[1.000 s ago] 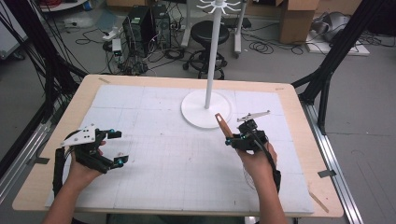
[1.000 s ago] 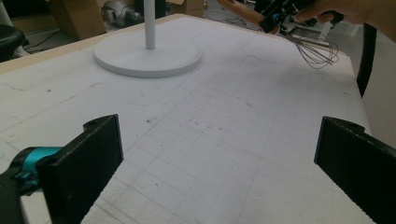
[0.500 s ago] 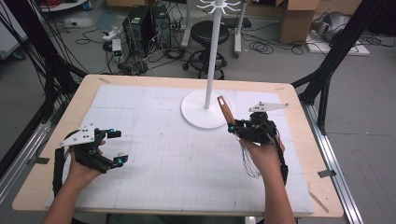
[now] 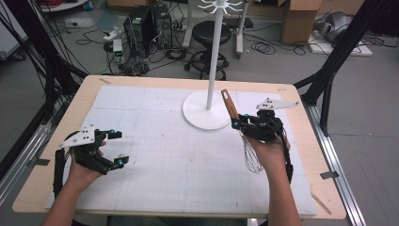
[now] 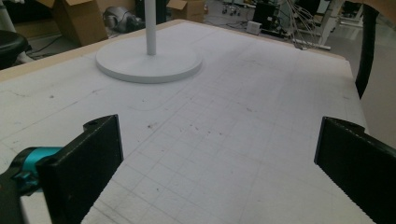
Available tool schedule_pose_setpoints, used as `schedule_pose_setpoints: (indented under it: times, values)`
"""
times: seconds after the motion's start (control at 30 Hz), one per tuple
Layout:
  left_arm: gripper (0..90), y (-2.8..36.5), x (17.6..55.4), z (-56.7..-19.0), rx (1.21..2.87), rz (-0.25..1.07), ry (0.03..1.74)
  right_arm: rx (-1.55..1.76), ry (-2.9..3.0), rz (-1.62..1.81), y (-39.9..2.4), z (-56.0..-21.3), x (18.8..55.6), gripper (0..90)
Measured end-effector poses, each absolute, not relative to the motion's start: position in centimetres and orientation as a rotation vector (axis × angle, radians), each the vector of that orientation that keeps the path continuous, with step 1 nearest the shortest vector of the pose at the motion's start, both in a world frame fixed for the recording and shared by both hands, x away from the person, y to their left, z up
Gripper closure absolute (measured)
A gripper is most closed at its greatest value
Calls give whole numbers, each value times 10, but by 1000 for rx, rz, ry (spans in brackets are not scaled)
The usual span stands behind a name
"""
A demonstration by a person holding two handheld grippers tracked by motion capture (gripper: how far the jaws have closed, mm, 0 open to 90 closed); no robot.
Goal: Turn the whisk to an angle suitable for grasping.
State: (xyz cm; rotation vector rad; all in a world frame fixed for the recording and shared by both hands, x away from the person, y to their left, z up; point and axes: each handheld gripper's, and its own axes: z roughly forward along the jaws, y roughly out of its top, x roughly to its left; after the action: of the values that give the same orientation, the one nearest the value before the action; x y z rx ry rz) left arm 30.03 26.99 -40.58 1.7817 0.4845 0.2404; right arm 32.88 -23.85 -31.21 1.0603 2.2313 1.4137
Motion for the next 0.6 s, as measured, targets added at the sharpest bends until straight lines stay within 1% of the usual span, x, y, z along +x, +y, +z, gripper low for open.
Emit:
schedule_pose_setpoints:
  times: [0.6]
  values:
    - [17,269,300,-406,1784,238,483,913,2265,1490,-251,-281,324,705]
